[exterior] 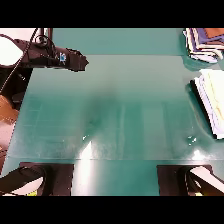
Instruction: Fold the shirts.
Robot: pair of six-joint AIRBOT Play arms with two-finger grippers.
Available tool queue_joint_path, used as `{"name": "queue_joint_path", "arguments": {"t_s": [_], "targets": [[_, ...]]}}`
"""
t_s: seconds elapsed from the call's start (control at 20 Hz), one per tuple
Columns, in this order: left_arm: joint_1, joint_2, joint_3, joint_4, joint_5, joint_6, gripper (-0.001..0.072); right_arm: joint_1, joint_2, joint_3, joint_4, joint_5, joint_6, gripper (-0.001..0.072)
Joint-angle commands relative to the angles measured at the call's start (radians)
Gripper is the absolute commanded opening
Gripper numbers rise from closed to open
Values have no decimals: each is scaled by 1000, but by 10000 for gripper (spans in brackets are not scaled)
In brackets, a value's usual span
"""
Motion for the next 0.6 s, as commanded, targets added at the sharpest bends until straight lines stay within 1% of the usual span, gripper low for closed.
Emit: {"name": "queue_joint_path", "arguments": {"t_s": [0.0, 0.1, 0.15, 0.3, 0.4, 0.45, 0.55], "targets": [[0, 0, 0, 0, 0, 2, 24, 37, 49, 23, 167, -44, -2, 617], [0, 0, 0, -14, -11, -2, 24, 161, 64, 61, 254, -50, -1, 617], [0, 0, 0, -15, -9, -2, 24, 238, 66, 78, 269, -50, -2, 617], [0, 0, 0, -14, 22, -2, 24, 511, 65, 124, 257, -60, -2, 614], [0, 0, 0, -14, 39, -2, 24, 675, 66, 129, 258, -121, -2, 601], [0, 0, 0, -14, 39, -2, 24, 742, 66, 129, 258, -145, -2, 494], [0, 0, 0, -14, 39, -2, 24, 861, 65, 129, 257, -184, -2, 204]]}}
